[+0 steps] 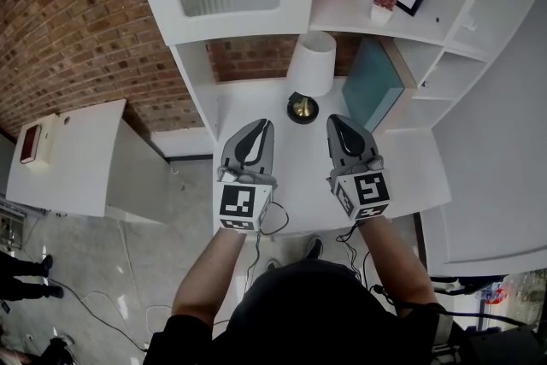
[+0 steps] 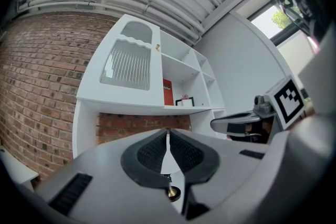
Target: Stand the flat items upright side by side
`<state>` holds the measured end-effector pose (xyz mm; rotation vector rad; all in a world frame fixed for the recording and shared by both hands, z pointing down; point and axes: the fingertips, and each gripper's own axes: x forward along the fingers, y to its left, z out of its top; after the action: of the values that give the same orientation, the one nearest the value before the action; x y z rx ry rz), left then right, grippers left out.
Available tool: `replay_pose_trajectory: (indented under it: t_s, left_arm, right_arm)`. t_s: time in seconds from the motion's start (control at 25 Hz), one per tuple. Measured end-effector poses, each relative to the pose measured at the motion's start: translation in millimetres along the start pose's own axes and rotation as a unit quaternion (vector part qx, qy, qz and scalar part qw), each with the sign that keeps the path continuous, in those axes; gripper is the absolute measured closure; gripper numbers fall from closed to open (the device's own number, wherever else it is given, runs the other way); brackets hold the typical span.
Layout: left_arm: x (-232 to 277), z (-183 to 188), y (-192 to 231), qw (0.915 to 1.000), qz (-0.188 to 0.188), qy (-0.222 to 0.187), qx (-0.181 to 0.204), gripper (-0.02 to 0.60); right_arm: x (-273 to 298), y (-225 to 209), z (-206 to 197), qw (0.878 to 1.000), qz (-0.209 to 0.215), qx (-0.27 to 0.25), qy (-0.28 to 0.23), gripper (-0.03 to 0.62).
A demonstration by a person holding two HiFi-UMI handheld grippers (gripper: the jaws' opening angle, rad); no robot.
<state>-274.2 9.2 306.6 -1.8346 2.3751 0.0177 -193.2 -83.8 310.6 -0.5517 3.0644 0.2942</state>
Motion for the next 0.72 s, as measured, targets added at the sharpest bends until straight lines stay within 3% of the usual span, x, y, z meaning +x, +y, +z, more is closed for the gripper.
replay_pose_trajectory:
  t_s: [0.72]
  left_arm:
    - [-4.8,-5.4,9.7,1.0000,0.006,0.005,-0.005,0.559]
  right_arm:
    - [4.5,7.9,-2.0,1.000,0.003,0.004,0.005,0.594]
